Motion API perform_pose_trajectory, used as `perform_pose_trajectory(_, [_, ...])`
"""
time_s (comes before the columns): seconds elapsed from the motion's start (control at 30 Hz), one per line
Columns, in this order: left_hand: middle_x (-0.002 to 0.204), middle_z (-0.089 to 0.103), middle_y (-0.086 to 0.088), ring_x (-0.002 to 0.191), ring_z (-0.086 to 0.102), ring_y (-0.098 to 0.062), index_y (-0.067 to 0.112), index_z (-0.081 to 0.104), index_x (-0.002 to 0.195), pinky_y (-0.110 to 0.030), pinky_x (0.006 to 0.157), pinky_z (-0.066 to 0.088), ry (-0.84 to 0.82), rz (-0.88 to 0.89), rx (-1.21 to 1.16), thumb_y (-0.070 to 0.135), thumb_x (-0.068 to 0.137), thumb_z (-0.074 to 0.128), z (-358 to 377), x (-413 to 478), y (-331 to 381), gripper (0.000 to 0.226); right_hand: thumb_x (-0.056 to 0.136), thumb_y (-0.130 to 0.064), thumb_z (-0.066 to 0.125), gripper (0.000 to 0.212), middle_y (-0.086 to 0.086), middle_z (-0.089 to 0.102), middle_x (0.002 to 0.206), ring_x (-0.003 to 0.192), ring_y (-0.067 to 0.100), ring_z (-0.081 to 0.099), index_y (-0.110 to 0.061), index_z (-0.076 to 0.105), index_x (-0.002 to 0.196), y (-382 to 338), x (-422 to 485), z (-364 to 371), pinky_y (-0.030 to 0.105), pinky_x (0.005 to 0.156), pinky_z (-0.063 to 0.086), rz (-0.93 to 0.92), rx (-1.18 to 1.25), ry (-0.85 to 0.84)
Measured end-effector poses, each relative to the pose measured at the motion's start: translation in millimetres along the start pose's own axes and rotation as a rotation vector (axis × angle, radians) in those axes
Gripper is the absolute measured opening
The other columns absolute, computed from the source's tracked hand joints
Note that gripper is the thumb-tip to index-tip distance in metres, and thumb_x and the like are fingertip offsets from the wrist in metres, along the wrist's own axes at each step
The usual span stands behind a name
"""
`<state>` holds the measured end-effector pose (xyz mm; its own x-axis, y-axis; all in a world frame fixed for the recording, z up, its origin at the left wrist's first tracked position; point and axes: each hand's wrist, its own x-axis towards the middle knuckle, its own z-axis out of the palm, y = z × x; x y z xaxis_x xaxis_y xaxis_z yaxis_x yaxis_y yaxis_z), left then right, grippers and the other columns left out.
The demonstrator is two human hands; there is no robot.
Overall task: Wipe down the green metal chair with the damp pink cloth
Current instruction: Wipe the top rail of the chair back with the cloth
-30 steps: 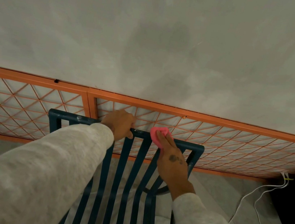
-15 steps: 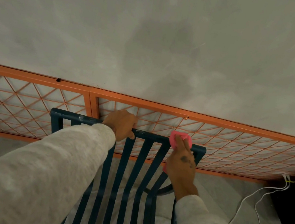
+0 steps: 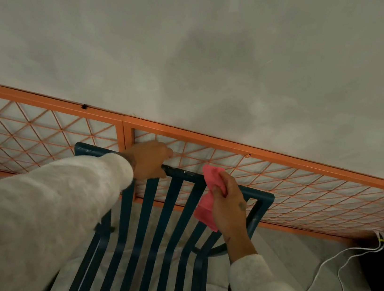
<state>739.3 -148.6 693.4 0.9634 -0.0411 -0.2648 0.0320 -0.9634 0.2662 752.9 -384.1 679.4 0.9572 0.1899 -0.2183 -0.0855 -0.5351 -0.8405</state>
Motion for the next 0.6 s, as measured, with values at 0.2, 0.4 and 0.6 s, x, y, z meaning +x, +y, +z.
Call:
perform_pose_trajectory(0.2, [0.102,0.065,0.002,0.088,0.056,-0.014,0.024,0.061,0.093,-0.031,0.081,0.049,-0.061,-0.041,-0.052,0.036,0.082,0.071,-19,-14,-35,0.019,0.102,-0.026,0.044,0.040,0.001,0.041,0.148,0.120,0.014,0.046,-0.034,0.044,0.141,-11,0,11,0.024,0.093,0.043,0.036,0.016,0.057])
perform_pose_trajectory(0.4, [0.094,0.068,0.001,0.088,0.061,-0.017,0.018,0.068,0.092,-0.038,0.084,0.053,-0.015,-0.057,-0.104,0.035,0.082,0.072,-15,-19,-41,0.020,0.100,-0.025,0.048,0.035,-0.005,0.047,0.142,0.099,-0.001,0.045,-0.036,0.053,0.134,-26,0,33,0.009,0.072,0.035,-0.009,0.088,0.009])
perform_pose_trajectory(0.6, [0.092,0.066,0.000,0.086,0.063,-0.021,0.019,0.065,0.094,-0.040,0.081,0.054,0.017,-0.082,-0.062,0.039,0.082,0.071,-8,-17,-44,0.024,0.103,-0.023,0.041,0.038,-0.003,0.045,0.144,0.112,0.012,0.050,-0.039,0.048,0.137,-34,-1,57,0.015,0.084,0.041,-0.044,-0.011,-0.065])
